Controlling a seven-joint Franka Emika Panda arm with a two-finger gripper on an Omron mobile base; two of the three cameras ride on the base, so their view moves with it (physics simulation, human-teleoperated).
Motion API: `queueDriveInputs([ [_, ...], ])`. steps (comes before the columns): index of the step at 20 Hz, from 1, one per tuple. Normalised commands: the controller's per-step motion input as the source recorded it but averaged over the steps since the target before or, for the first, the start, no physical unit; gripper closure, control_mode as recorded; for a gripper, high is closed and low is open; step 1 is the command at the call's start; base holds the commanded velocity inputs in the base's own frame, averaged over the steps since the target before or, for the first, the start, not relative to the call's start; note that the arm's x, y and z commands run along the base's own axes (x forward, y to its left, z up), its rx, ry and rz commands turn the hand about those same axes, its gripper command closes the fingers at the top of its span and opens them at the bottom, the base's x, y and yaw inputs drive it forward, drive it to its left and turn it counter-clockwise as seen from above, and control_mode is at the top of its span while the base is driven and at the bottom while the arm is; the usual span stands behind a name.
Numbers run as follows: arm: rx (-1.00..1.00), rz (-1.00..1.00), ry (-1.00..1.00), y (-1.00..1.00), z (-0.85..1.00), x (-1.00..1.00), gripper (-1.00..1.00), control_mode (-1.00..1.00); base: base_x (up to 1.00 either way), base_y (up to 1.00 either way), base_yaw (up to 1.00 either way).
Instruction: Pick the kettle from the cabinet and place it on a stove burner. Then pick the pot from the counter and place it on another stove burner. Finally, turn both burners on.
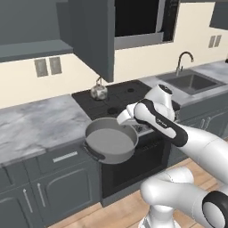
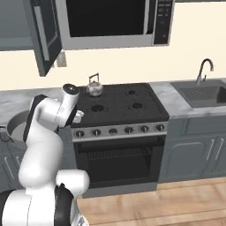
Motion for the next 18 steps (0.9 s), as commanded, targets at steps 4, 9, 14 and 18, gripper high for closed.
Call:
queueDriveInputs([
  [4,0.0,0.0,0.0,0.0,0.0,0.0,1.0,1.0,0.25,-0.57,0.0],
  [9,0.0,0.0,0.0,0.0,0.0,0.0,1.0,1.0,0.42,-0.53,0.02],
  [14,0.0,0.0,0.0,0.0,0.0,0.0,1.0,1.0,0.65,-0.44,0.06],
  [18,0.0,0.0,0.0,0.0,0.0,0.0,1.0,1.0,0.76,-0.32,0.1],
])
